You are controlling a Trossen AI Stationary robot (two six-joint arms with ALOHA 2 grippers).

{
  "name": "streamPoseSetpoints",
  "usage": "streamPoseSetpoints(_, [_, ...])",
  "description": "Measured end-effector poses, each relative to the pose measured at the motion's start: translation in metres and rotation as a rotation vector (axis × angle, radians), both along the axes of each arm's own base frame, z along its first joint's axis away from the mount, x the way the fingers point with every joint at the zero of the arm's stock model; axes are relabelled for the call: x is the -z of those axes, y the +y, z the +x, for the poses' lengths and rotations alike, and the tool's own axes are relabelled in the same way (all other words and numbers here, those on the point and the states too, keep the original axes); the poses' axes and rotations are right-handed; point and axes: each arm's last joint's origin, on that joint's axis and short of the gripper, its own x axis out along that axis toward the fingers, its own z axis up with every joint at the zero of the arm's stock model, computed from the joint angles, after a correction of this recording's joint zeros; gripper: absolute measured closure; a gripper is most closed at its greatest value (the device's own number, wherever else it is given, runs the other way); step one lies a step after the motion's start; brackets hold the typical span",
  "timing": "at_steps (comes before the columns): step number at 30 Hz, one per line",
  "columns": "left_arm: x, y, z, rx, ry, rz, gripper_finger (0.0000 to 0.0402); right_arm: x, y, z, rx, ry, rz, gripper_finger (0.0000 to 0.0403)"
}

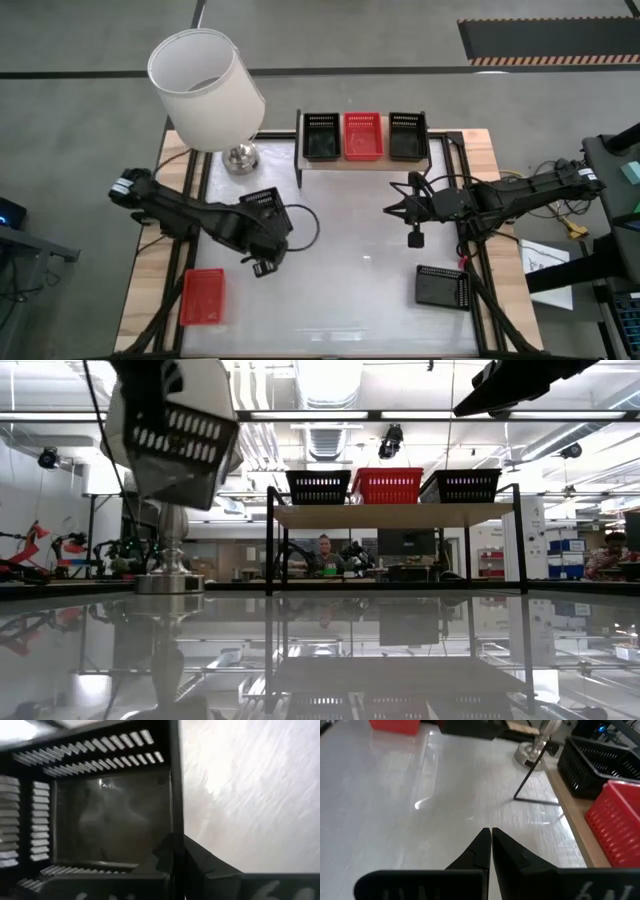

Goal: Stack baskets on shelf by color
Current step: Stack the black bin on top of the other black bin on the shelf

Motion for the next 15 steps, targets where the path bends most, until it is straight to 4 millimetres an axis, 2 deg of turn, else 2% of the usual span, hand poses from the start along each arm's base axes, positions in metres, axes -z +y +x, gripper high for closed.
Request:
streamPoseSetpoints(3, [-0.009,-0.006,0.013,0.1,0.017,0.048,0.0401,0.003,0.0,-0.002,0.001,0.042,-0.006,0.0394])
streamPoseSetpoints(8, [-0.034,-0.012,0.031,0.293,-0.053,0.14,0.0401,0.007,-0.001,-0.005,0.02,0.085,0.015,0.0394])
streamPoseSetpoints(15, [-0.07,-0.007,0.037,0.441,-0.151,0.39,0.0402,0.007,-0.001,-0.006,0.02,0.081,0.018,0.0394])
